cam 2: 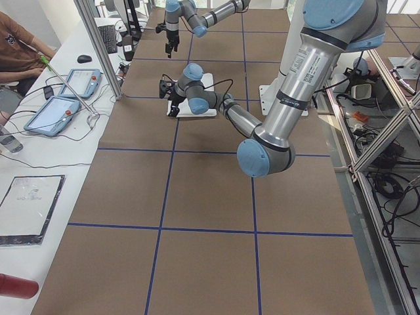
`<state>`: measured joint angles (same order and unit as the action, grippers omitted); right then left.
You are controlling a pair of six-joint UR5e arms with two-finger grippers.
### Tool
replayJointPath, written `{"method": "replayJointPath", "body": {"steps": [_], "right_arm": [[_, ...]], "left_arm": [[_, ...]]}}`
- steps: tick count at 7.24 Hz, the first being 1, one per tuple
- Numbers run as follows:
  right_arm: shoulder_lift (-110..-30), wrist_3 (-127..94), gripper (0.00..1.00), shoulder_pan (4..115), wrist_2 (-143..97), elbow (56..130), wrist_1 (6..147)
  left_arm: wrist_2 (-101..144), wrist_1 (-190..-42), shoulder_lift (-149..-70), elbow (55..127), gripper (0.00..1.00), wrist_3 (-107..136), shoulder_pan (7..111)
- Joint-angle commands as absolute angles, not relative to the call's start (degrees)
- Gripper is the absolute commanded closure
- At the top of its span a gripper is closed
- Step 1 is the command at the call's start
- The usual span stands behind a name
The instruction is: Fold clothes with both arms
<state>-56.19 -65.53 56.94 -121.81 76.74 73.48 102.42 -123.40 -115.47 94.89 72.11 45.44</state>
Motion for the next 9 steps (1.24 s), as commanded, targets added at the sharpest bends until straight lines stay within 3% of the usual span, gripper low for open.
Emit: {"method": "replayJointPath", "body": {"steps": [1,2,5,7,9], "right_arm": [[-68.84,-56.39,0.00,62.55,-126.01,88.02,73.74],[-75.00,-48.33,0.00,65.62,-127.25,91.20,73.74],[-84.43,-28.90,0.00,77.83,-132.33,90.98,73.83],[-88.75,-17.12,0.00,83.04,-133.42,92.28,79.77],[-91.14,-3.12,0.00,87.96,-133.33,93.68,87.68]], "left_arm": [[115.33,-122.87,-106.32,102.01,0.00,53.64,51.99],[119.05,-122.87,-101.13,103.00,0.00,41.87,57.51],[127.03,-122.61,-90.65,100.39,0.00,14.31,72.98],[131.30,-122.61,-85.72,94.94,0.00,-2.82,83.98],[131.83,-115.88,-83.51,96.05,0.00,-3.78,89.98]]}}
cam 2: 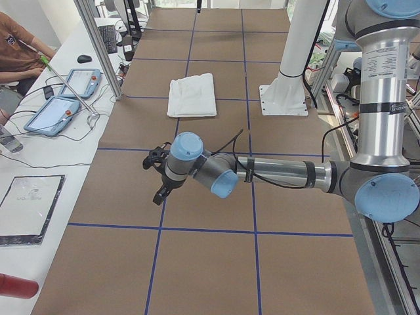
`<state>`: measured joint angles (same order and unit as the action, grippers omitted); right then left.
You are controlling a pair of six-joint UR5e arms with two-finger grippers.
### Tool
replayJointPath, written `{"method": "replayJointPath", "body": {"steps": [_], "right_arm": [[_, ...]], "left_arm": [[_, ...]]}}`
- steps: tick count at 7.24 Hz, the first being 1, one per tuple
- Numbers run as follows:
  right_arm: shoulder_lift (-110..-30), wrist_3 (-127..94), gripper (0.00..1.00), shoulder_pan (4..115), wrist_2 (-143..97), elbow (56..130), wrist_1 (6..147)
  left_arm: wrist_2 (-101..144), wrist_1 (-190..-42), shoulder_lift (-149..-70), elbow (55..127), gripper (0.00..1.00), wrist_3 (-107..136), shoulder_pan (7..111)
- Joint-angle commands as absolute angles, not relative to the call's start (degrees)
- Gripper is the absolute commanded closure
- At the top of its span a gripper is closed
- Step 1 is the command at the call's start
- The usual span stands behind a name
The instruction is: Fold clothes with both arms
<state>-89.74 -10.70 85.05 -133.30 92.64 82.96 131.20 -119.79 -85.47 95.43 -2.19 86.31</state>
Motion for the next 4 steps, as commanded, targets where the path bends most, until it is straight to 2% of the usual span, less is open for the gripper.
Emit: {"method": "replayJointPath", "body": {"steps": [1,4], "right_arm": [[-90.88,-3.08,0.00,87.63,-131.68,95.87,90.59],[-90.61,-3.16,0.00,85.70,-130.26,98.25,94.28]], "left_arm": [[131.92,-115.06,-80.62,99.98,0.00,-3.52,90.17],[133.15,-106.28,-81.47,101.51,0.00,-3.43,90.18]]}}
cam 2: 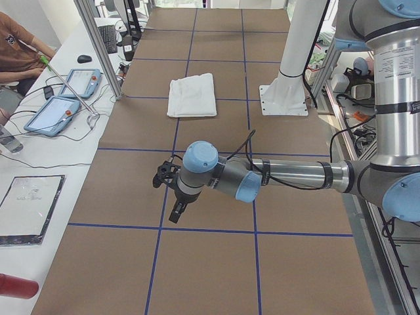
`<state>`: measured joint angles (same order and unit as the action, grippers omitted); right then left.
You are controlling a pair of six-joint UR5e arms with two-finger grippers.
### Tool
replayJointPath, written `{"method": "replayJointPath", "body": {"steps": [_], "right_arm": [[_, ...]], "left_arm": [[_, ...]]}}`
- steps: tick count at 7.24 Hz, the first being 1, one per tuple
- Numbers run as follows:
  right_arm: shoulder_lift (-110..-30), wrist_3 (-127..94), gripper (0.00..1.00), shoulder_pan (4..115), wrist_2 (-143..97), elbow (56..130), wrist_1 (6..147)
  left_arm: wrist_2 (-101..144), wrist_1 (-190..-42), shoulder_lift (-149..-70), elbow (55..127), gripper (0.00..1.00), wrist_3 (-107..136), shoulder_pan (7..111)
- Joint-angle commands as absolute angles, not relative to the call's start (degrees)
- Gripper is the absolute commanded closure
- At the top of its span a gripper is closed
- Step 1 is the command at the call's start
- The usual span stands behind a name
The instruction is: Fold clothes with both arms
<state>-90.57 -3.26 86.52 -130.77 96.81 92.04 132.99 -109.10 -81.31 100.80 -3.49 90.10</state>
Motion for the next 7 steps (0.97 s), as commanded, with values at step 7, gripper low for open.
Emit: {"method": "replayJointPath", "body": {"steps": [7], "right_arm": [[-90.79,-3.86,0.00,83.24,-131.22,99.67,94.48]], "left_arm": [[135.26,-106.79,-80.95,104.41,0.00,-3.16,90.09]]}}
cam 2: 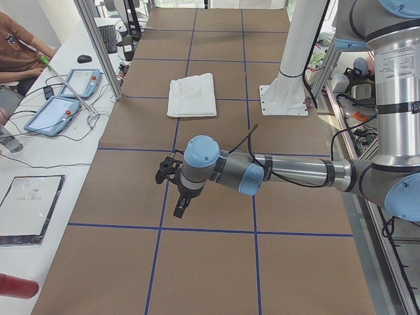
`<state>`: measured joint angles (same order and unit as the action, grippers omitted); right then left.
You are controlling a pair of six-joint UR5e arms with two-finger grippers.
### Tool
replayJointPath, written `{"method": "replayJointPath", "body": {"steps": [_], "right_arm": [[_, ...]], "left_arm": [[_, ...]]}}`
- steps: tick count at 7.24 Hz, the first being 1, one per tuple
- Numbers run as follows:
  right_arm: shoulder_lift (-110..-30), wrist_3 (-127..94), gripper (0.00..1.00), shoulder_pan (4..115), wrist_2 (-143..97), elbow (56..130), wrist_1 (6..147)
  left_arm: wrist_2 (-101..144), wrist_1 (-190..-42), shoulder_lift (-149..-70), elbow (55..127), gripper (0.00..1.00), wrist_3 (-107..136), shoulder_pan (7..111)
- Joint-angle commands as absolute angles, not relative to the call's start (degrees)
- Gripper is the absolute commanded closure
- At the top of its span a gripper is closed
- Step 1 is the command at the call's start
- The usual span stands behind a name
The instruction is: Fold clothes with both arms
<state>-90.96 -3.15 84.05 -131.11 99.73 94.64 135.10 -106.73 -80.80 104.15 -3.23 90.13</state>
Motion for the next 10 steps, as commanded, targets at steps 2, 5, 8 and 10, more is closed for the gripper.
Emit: {"method": "replayJointPath", "body": {"steps": [2,5,8,10], "right_arm": [[-90.35,-3.78,0.00,83.32,-135.32,99.41,94.49],[-90.35,-3.78,0.00,83.15,-135.36,100.37,94.48],[-90.44,-3.78,0.00,83.06,-135.26,100.37,94.48],[-91.14,-3.69,0.00,83.14,-135.26,100.46,94.39]], "left_arm": [[134.74,-106.61,-81.21,104.50,0.00,-3.25,89.74],[134.38,-106.61,-81.12,104.68,0.00,-3.08,89.82],[134.56,-106.79,-81.04,104.85,0.00,-3.16,89.82],[134.56,-106.87,-81.12,104.85,0.00,-3.16,89.74]]}}
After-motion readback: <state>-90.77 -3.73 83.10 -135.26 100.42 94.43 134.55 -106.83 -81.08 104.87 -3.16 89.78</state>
